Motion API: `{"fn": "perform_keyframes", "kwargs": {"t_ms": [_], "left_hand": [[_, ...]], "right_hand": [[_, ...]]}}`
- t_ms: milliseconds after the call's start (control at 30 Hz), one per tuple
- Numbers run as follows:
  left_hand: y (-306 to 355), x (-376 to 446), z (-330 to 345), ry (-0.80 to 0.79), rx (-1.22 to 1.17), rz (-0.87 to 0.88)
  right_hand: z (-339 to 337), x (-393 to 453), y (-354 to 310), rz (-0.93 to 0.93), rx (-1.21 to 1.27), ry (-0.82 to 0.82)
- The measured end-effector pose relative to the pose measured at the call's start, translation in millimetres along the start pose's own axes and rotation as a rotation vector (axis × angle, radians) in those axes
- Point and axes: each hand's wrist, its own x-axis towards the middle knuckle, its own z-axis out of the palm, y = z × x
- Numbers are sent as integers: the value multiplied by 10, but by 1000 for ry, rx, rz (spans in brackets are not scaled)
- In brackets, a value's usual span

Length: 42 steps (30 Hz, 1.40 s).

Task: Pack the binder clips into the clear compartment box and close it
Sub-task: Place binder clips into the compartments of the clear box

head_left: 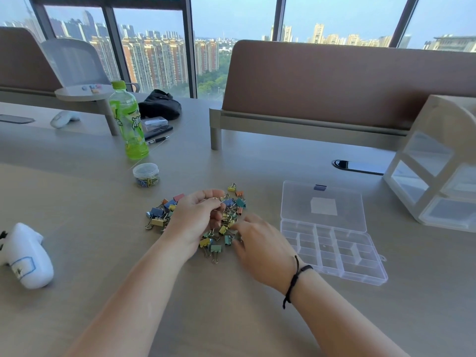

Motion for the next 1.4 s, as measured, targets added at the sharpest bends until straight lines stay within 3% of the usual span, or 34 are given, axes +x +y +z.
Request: {"fn": "perform_keyframes", "kwargs": {"t_ms": [533,767,967,1233,1333,1400], "left_hand": [[-60,24,-34,-60,127,19],[-45,21,-31,-26,123,3],[-32,17,-10,-22,67,-13],[-42,9,-13,-85,65,-6],[-45,-1,-20,-100,53,-10],[-42,-26,-5,-119,44,-27]], "right_hand": [[-110,-49,64,71,88,-158],[-119,-55,69,14,138,-34],[-17,-32,-17,-97,137,-133],[38,-61,29,-123,105,-95],[-85,-127,112,-86,211,-35],[-222,-202,213,0,466,14]]}}
